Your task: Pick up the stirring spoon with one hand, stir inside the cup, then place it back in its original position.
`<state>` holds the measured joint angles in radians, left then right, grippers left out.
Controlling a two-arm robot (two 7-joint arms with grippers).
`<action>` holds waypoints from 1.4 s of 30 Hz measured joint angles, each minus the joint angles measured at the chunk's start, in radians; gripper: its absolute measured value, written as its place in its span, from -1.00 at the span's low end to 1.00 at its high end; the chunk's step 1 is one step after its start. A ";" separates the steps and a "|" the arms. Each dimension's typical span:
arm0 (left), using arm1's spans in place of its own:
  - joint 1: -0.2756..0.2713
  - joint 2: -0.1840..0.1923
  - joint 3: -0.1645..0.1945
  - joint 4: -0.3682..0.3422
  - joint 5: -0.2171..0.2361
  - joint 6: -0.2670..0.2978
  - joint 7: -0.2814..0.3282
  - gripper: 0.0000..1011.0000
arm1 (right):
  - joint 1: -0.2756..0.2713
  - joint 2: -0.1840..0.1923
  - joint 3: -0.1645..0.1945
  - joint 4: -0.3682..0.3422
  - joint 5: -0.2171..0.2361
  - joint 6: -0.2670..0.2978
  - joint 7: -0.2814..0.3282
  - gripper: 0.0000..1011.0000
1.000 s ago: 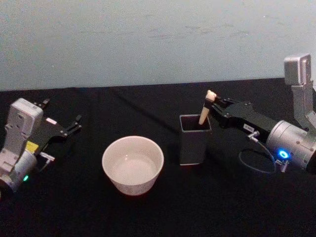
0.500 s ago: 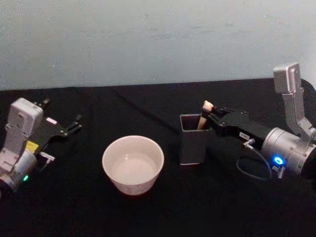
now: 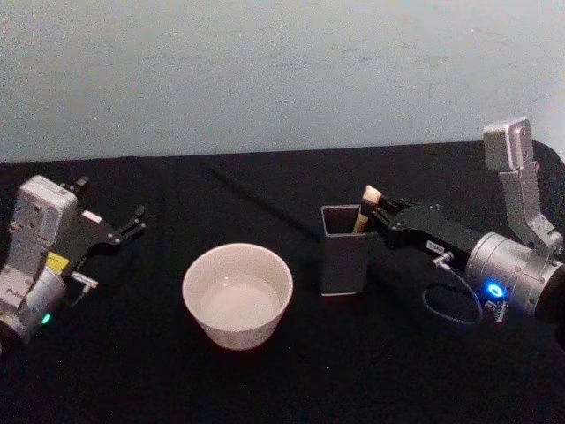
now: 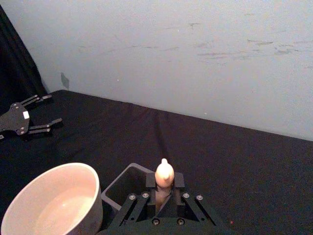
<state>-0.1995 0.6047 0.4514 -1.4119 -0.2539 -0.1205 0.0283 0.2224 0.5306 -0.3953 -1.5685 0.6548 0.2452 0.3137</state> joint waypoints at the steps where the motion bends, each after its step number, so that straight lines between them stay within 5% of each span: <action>1: 0.000 0.000 0.000 0.000 0.000 0.000 0.000 0.98 | 0.000 0.000 0.000 0.000 0.000 0.000 0.000 -0.58; 18: 0.000 0.000 0.000 0.000 0.000 0.000 0.000 0.98 | 0.000 0.002 -0.001 0.000 0.002 -0.001 0.002 -0.51; 42: 0.000 0.000 0.000 0.000 0.000 0.000 0.000 0.98 | 0.000 0.002 -0.001 0.000 0.003 -0.002 0.003 0.94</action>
<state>-0.1996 0.6047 0.4514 -1.4120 -0.2539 -0.1205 0.0283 0.2223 0.5327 -0.3959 -1.5686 0.6578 0.2432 0.3168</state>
